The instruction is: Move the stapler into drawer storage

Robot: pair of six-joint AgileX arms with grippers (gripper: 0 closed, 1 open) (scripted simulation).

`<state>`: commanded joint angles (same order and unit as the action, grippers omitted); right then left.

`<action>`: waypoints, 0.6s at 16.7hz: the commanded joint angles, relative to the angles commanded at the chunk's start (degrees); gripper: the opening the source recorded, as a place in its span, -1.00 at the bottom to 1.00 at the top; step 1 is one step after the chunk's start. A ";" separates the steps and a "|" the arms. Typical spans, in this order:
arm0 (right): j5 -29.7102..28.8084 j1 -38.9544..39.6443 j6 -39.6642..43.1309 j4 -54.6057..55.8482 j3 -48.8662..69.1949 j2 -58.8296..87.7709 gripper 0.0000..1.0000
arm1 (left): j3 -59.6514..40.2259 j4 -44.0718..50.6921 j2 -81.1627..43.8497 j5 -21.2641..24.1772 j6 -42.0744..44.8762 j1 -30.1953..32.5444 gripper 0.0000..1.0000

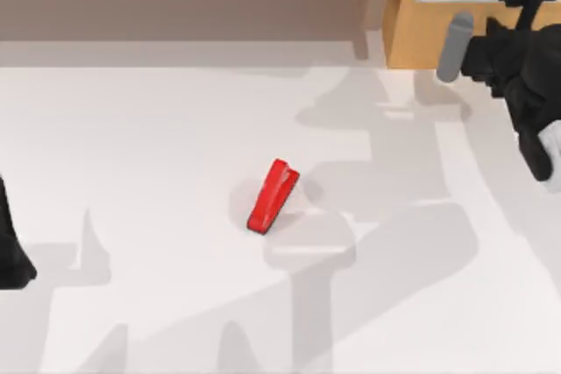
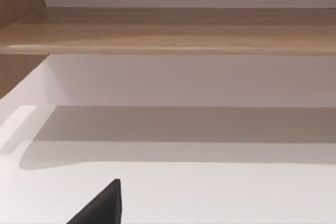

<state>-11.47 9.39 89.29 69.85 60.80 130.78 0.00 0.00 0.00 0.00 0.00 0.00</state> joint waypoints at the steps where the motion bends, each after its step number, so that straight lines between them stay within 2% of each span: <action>1: 0.00 0.00 0.00 0.00 0.00 0.00 0.25 | 0.00 0.00 0.00 0.00 0.00 0.00 1.00; 9: 0.00 0.00 0.00 0.00 0.00 0.00 -0.96 | 0.00 0.00 0.00 0.00 0.00 0.00 1.00; 10: 0.00 0.00 0.00 0.00 0.00 0.00 -1.00 | 0.00 0.00 0.00 0.00 0.00 0.00 1.00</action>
<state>-11.47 9.39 89.29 69.85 60.80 130.78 0.00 0.00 0.00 0.00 0.00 0.00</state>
